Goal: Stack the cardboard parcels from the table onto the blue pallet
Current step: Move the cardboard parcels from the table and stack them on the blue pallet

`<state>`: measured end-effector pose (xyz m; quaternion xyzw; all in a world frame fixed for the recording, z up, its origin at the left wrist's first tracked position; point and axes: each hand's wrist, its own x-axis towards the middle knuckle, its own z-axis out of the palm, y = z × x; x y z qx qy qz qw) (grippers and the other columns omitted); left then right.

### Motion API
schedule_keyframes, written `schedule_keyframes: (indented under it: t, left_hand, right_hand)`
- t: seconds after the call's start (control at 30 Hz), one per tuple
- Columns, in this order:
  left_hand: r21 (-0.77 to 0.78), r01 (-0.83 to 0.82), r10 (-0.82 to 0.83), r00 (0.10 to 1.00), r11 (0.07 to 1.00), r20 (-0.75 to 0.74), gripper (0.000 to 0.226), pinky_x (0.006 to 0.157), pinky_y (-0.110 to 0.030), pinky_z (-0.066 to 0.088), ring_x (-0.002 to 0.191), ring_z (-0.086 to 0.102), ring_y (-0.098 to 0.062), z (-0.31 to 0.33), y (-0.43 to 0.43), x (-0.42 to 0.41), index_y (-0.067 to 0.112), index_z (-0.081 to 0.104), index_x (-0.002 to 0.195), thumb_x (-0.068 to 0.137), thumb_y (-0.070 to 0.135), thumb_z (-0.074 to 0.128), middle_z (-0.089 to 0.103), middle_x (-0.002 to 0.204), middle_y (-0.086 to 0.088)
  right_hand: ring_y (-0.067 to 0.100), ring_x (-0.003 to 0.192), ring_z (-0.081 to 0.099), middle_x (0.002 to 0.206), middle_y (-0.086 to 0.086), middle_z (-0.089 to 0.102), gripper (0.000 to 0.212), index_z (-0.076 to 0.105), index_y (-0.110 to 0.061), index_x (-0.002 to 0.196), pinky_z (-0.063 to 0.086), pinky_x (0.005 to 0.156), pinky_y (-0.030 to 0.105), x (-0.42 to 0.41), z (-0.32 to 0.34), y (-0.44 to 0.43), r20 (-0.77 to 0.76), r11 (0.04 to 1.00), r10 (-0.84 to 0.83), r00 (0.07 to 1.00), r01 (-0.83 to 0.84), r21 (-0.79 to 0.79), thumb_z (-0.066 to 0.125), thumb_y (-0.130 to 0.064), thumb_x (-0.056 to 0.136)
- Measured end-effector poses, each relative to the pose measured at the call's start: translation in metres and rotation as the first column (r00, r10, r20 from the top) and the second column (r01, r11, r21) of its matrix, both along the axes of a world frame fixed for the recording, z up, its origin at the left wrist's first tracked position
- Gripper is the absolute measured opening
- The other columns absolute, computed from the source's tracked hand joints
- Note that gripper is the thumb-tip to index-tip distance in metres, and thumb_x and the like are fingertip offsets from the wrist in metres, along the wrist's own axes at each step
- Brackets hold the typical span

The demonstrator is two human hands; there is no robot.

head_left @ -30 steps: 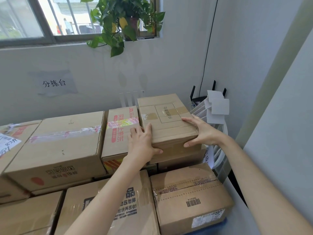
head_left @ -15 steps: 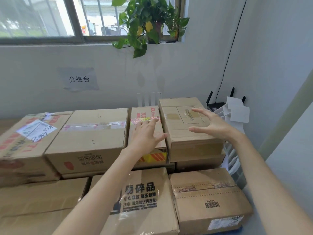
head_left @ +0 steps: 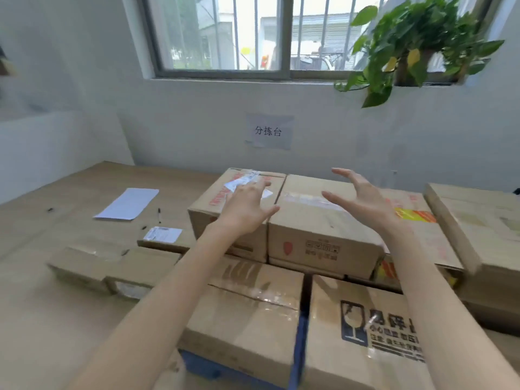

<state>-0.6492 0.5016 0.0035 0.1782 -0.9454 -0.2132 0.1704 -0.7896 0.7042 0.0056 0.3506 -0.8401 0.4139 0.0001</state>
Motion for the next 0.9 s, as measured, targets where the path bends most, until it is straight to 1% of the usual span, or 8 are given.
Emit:
schedule_keyframes:
  t: [0.07,0.17,0.3,0.4,0.5,0.63,0.77,0.9]
  left_hand:
    - [-0.012,-0.051,0.051,0.999,0.999,0.008,0.058,0.106,-0.041,0.034,0.131,0.042,-0.023,0.001,-0.044,0.034,0.023,0.044,0.139,0.087,0.041,0.062,0.050,0.140,0.002]
    - [-0.039,-0.129,0.130,0.991,0.991,0.033,0.057,0.104,-0.042,0.037,0.128,0.044,-0.023,0.001,-0.108,0.085,0.023,0.044,0.139,0.088,0.042,0.061,0.052,0.137,-0.001]
    - [-0.021,-0.205,0.206,0.978,0.979,0.036,0.056,0.103,-0.043,0.039,0.128,0.046,-0.021,-0.006,-0.187,0.150,0.024,0.043,0.139,0.089,0.043,0.059,0.052,0.138,0.002]
    - [0.004,-0.258,0.257,0.966,0.966,0.037,0.056,0.103,-0.045,0.039,0.128,0.046,-0.020,-0.011,-0.242,0.194,0.023,0.044,0.139,0.088,0.042,0.060,0.053,0.137,0.001]
    - [0.032,-0.309,0.308,0.951,0.951,0.038,0.054,0.104,-0.046,0.038,0.129,0.044,-0.021,-0.018,-0.295,0.232,0.021,0.045,0.138,0.090,0.040,0.058,0.052,0.138,-0.001]
    - [0.089,-0.391,0.388,0.920,0.916,0.052,0.053,0.103,-0.043,0.040,0.127,0.046,-0.018,-0.038,-0.363,0.273,0.020,0.046,0.138,0.090,0.040,0.058,0.052,0.138,0.001]
    - [0.118,-0.455,0.443,0.889,0.883,0.114,0.054,0.103,-0.042,0.040,0.127,0.047,-0.021,-0.063,-0.432,0.301,0.020,0.046,0.138,0.089,0.039,0.058,0.053,0.138,-0.001]
    - [0.127,-0.476,0.454,0.875,0.870,0.170,0.053,0.105,-0.044,0.038,0.129,0.045,-0.021,-0.095,-0.503,0.315,0.018,0.047,0.138,0.090,0.037,0.058,0.052,0.138,-0.002]
  right_hand:
    - [0.014,0.136,0.035,0.147,-0.008,0.040,0.061,0.042,-0.032,0.141,0.028,0.098,0.025,0.027,-0.002,-0.052,0.012,0.999,0.035,0.999,-0.035,-0.033,0.065,-0.046,0.086]
    - [0.014,0.132,0.041,0.144,-0.006,0.045,0.060,0.044,-0.032,0.140,0.031,0.096,0.027,0.067,-0.008,-0.126,0.021,0.994,0.090,0.996,-0.088,-0.069,0.066,-0.047,0.086]
    - [0.013,0.134,0.036,0.144,-0.006,0.044,0.059,0.043,-0.031,0.140,0.029,0.098,0.028,0.121,-0.014,-0.216,0.065,0.983,0.157,0.985,-0.150,-0.107,0.065,-0.043,0.088]
    - [0.008,0.131,0.037,0.144,-0.009,0.044,0.059,0.042,-0.031,0.141,0.029,0.098,0.025,0.156,-0.019,-0.278,0.057,0.976,0.205,0.977,-0.200,-0.080,0.064,-0.044,0.088]
    - [0.013,0.133,0.039,0.143,-0.006,0.045,0.060,0.043,-0.029,0.140,0.030,0.102,0.026,0.183,-0.025,-0.340,0.056,0.967,0.251,0.966,-0.248,-0.063,0.065,-0.044,0.087]
    - [0.013,0.133,0.038,0.144,-0.006,0.044,0.061,0.042,-0.031,0.141,0.031,0.107,0.033,0.212,-0.047,-0.417,0.101,0.948,0.320,0.942,-0.317,-0.039,0.065,-0.046,0.086]
    - [0.011,0.133,0.037,0.143,-0.008,0.043,0.060,0.042,-0.034,0.140,0.031,0.101,0.029,0.236,-0.077,-0.495,0.150,0.930,0.367,0.918,-0.368,-0.023,0.066,-0.046,0.086]
    - [0.011,0.134,0.036,0.145,-0.006,0.042,0.060,0.043,-0.030,0.140,0.031,0.102,0.029,0.252,-0.115,-0.567,0.216,0.923,0.378,0.900,-0.384,-0.017,0.068,-0.039,0.086]
